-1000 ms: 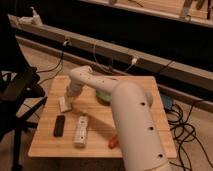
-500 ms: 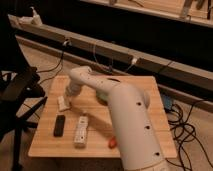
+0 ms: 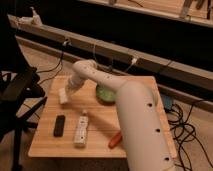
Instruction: Place the white sponge in the ceramic bowl
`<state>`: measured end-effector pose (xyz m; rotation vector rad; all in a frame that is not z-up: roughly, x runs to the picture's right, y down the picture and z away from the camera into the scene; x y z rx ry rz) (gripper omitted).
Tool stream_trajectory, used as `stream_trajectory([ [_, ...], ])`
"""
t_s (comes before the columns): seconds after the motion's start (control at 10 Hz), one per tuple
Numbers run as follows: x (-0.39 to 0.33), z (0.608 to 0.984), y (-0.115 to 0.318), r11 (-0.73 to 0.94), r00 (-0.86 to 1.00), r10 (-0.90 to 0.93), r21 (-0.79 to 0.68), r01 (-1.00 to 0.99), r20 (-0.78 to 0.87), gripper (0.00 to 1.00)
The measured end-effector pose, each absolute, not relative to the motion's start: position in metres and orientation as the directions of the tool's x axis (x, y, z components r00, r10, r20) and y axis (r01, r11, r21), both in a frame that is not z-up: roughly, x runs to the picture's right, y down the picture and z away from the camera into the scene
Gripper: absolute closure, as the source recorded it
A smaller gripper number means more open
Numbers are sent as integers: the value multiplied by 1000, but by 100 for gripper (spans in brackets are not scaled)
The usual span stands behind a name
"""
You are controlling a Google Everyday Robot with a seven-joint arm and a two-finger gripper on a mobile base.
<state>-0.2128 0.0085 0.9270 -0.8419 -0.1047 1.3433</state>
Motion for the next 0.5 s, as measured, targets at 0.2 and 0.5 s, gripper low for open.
stream_trajectory([
  [0.2, -201, 915, -10, -22, 237, 895, -567, -823, -379, 100],
  [0.5, -169, 884, -48, -45, 167, 925, -534, -844, -341, 100],
])
